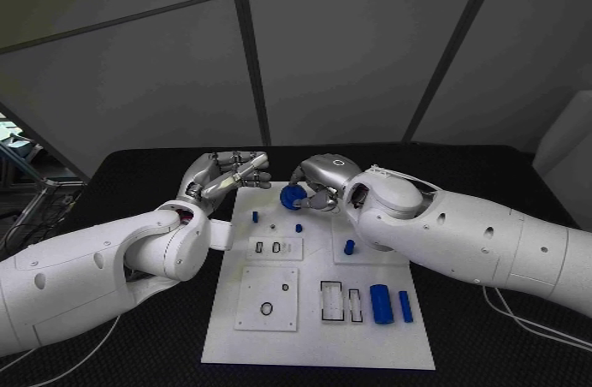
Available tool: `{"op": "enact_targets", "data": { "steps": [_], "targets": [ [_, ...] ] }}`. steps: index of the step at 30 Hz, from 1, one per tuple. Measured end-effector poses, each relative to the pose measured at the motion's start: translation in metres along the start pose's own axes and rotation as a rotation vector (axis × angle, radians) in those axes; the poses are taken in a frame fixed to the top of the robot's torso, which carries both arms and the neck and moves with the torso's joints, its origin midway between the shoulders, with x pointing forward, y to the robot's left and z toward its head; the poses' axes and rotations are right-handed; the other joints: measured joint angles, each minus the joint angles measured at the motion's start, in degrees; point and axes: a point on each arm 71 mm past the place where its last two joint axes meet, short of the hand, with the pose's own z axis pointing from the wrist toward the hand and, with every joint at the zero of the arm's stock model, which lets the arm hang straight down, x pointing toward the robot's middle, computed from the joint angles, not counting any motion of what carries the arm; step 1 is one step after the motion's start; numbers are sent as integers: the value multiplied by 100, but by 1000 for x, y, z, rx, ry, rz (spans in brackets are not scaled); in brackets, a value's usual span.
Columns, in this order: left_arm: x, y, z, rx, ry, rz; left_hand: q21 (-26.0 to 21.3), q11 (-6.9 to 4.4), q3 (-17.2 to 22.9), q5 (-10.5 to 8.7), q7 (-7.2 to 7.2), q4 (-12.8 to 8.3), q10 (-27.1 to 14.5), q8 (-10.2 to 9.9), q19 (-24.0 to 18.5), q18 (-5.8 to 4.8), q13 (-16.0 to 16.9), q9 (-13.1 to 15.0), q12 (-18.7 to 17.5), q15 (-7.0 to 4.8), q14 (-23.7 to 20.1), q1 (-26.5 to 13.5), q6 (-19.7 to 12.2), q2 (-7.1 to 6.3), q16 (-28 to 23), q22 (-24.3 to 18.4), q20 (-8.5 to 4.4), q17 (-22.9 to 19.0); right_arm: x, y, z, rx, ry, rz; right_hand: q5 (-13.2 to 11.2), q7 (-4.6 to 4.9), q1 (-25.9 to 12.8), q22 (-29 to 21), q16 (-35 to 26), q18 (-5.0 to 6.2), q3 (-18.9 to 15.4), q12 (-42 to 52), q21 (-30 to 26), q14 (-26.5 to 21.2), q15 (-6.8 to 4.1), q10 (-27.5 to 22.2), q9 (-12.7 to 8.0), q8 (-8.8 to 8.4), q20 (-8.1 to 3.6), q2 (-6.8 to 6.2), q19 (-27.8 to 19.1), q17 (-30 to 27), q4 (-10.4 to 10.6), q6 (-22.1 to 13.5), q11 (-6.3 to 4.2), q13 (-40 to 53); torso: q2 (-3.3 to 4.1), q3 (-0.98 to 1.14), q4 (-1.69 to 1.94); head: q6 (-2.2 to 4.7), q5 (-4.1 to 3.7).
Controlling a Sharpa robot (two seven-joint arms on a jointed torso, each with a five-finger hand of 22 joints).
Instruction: Assemble the parts on the task board
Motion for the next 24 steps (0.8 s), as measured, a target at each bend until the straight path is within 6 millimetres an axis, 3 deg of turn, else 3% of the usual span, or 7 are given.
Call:
{"op": "enact_targets", "data": {
  "steps": [9, 24],
  "targets": [
    [1, 0, 0, 0, 1, -1, 22, 0, 0, 0, 0, 0, 0, 0, 0, 0, 0, 0, 0, 0, 0, 0, 0, 0, 0, 5, 0, 3, 11, 2, 7, 4, 26, -12, 21, 15, 1, 0, 0, 0, 15, -1, 0, 0, 0, 0, -14, -45, 0, 0, 0, -1, -16, 16, 0, 0, -2, 6, -9, -18, 14],
    [1, 0, 0, -1, 1, -1, 22, 0, 0, 0, 0, 0, 0, 0, 0, 0, 0, 0, 0, 0, 0, 0, 0, 0, 0, 4, 0, 5, 17, -2, 13, 28, 50, -39, 32, 20, -117, 0, 0, 1, 67, -58, 0, 0, 1, 0, -49, -109, 0, -119, 0, -1, -7, 104, 1, 0, -6, 6, -13, -34, 23]
  ]
}}
